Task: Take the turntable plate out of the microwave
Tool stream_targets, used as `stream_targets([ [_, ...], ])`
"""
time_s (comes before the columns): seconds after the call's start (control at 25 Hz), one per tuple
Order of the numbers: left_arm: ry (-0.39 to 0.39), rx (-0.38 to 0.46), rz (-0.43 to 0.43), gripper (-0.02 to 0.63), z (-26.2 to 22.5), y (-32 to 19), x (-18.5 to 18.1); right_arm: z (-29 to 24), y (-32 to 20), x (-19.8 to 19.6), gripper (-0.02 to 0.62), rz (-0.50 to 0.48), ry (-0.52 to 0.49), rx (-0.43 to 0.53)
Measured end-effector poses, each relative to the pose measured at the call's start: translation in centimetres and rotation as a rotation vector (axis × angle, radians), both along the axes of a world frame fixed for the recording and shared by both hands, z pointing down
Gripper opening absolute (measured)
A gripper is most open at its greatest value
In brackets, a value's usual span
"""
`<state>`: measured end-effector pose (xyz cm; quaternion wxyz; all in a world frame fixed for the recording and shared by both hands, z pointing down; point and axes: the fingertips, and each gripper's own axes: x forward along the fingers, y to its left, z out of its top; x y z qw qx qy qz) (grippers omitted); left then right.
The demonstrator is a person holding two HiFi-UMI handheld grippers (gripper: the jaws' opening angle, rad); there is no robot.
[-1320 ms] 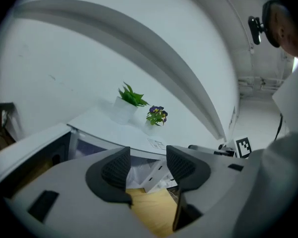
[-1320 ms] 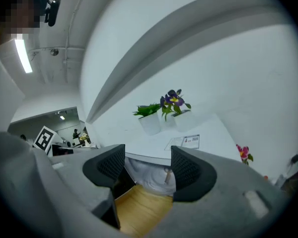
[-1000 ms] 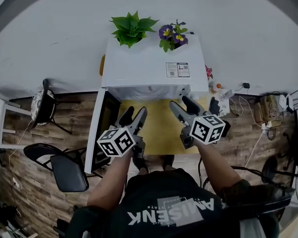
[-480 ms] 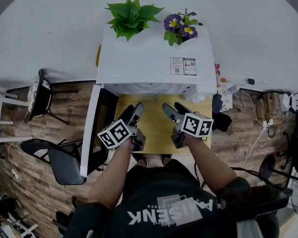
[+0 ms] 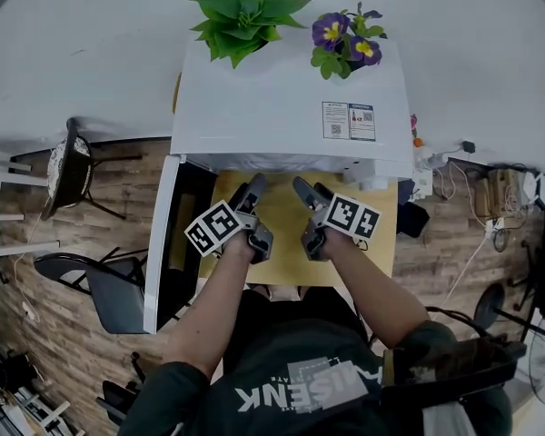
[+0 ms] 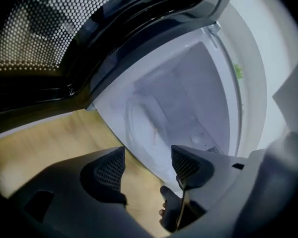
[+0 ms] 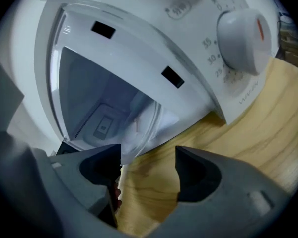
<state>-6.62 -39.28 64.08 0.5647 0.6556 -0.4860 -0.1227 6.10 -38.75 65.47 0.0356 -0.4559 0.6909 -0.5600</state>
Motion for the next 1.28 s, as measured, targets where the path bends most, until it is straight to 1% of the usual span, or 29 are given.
stream_targets([
  [0.2, 0.029, -0.047, -0.060, 0.278, 1.9, -1.4, -0.4, 1.2, -2.5, -0.1, 0.327, 0.097, -0.042, -0.044],
  [0.36, 0.030, -0.064, -0.047, 0.278, 2.9, -2.2, 0.1, 1.7, -3.3, -1.1, 0.327, 0.132, -0.090, -0.091],
  [0.48, 0.026, -0.085, -0.054, 0.278, 3.7, -2.7, 0.0, 2.3, -3.8, -1.6, 0.327, 0.152, -0.118, -0.116],
  [0.6, 0.003, -0.117, -0.065, 0.278, 4.3, -3.0, -0.4, 2.5, -4.5, -1.7, 0.327, 0.171, -0.114, -0.125],
  [0.72, -0.005, -0.133, -0.065, 0.278, 4.7, -3.1, -0.5, 3.0, -4.8, -1.7, 0.326, 0.196, -0.117, -0.147],
  [0.8, -0.011, -0.134, -0.054, 0.278, 5.0, -3.2, -0.3, 3.3, -4.8, -1.7, 0.301, 0.209, -0.128, -0.156],
  [0.92, 0.004, -0.141, -0.049, 0.278, 5.1, -3.2, -0.3, 3.3, -4.8, -1.7, 0.284, 0.213, -0.135, -0.155],
  [1.04, -0.022, -0.160, -0.060, 0.276, 5.2, -2.9, -0.5, 3.1, -4.6, -1.9, 0.270, 0.195, -0.130, -0.165],
  [1.16, -0.034, -0.159, -0.033, 0.241, 4.9, -2.5, -0.1, 2.9, -4.1, -2.0, 0.243, 0.204, -0.148, -0.166],
  [1.24, -0.034, -0.155, -0.012, 0.212, 4.7, -2.2, 0.3, 2.7, -3.8, -1.9, 0.232, 0.197, -0.146, -0.154],
  [1.28, -0.033, -0.152, -0.003, 0.207, 4.6, -1.9, 0.4, 2.6, -3.6, -1.9, 0.220, 0.191, -0.145, -0.148],
])
